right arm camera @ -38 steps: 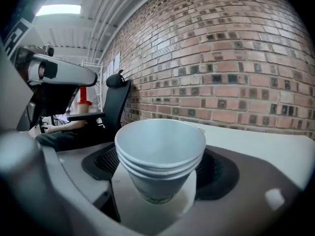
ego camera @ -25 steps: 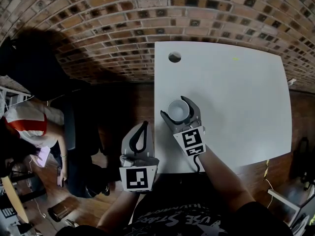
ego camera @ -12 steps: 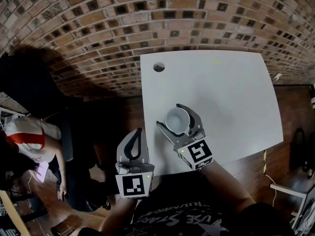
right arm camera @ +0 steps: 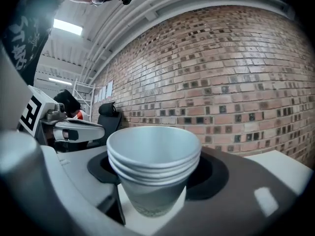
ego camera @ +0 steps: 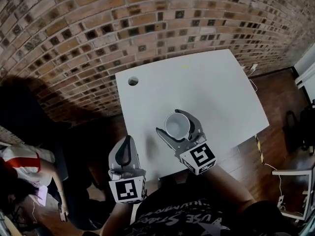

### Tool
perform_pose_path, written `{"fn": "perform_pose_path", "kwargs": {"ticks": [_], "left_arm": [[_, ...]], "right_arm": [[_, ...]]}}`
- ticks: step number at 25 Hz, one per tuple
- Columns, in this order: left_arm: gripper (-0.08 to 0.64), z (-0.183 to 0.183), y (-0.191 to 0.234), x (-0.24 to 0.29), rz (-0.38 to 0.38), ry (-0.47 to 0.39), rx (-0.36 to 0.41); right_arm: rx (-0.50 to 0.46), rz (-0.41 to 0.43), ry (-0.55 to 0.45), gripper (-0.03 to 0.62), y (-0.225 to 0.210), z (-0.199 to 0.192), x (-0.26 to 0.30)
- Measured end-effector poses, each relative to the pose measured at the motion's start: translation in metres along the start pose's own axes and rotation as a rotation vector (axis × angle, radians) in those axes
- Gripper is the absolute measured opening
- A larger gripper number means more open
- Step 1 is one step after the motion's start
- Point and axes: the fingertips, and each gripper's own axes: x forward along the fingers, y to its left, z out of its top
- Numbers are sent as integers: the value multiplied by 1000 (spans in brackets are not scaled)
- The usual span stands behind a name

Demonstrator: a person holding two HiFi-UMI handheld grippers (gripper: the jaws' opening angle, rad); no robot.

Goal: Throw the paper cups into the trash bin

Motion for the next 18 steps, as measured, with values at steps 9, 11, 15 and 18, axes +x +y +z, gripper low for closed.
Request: {"fn": "perform_pose_path", "kwargs": {"ticks": [9,11,15,18], "left_arm": [[5,17,-52,20,38,-2,26],[6,19,-73,30,48,3,38],[5,16,-124,53,71,29,3],[5,19,-168,78,84,36,-13]], "right_arm": [[13,-1,-53,354,-57,5,-34],[25,11,-67,354,-78,5,-45],[40,27,-79,354,-133,3,-79],[28,31,-90,354,-183,4,-109]]}}
